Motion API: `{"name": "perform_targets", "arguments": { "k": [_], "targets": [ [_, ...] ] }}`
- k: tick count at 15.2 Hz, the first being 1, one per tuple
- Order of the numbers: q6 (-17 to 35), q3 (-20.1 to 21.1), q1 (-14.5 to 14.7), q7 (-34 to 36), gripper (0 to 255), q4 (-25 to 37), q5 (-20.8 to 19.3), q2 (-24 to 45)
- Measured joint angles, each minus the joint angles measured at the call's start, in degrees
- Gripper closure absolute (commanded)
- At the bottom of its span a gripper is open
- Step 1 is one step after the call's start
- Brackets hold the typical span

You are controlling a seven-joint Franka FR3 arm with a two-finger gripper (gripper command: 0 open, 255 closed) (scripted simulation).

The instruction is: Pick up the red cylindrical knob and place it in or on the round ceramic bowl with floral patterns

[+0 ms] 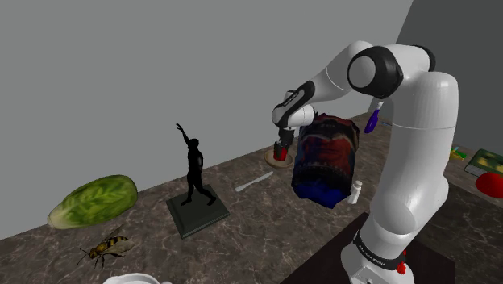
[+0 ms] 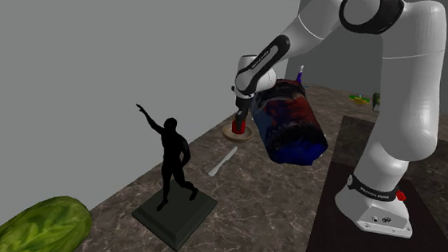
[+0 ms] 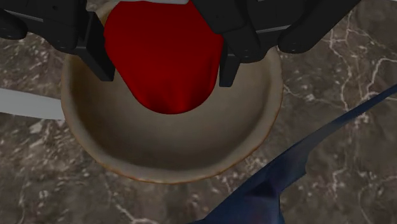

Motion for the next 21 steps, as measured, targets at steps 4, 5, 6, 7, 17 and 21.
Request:
{"name": "perform_targets", "arguments": {
  "k": [4, 5, 6, 7, 17, 21],
  "targets": [
    [0.29, 0.05, -0.06, -0.11, 255, 0.10, 0.13, 0.37],
    [0.30, 0.06, -0.06, -0.11, 255, 0.12, 0.13, 0.38],
    [0.31, 0.06, -0.06, -0.11, 0, 0.12, 0.13, 0.38],
    [0.31, 0.06, -0.06, -0.11, 0, 0.12, 0.13, 0.38],
    [-5.28, -0.68, 0.45, 1.13, 0, 1.23, -1.55, -4.29],
    [-5.92, -0.81, 0.44, 1.20, 0, 1.08, -1.79, -5.04]
  ]
}}
